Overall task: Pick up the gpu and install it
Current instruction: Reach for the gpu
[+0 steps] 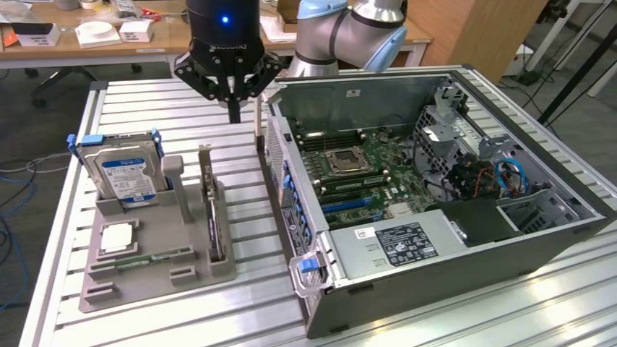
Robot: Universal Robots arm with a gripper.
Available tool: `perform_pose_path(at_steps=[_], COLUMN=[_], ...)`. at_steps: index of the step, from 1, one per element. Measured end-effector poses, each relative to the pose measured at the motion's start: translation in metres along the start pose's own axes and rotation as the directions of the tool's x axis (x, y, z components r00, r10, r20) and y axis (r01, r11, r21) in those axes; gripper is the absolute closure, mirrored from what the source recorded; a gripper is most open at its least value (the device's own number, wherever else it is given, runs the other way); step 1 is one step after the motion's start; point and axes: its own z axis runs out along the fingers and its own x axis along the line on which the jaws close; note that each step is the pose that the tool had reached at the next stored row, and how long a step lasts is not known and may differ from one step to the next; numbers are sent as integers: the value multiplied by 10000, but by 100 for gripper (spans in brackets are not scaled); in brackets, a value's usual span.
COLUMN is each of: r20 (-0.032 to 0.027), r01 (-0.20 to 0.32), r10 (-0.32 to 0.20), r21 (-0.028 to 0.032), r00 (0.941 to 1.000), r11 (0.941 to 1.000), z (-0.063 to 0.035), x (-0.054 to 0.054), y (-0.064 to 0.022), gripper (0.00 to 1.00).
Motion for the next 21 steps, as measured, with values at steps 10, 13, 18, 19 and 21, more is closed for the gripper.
perform_pose_path(at_steps=[10,13,18,19,21], r20=[0,0,-1,0,-1], r01=[0,0,0,0,0], r10=[0,0,0,0,0], r21=[1,0,1,0,0], r00=[10000,10000,10000,10000,10000], r11=[10000,10000,10000,10000,10000], z=[6,8,12,13,14], x=[44,54,84,89,102], y=[-3,-4,-7,-7,-8], gripper=[89,89,89,89,89])
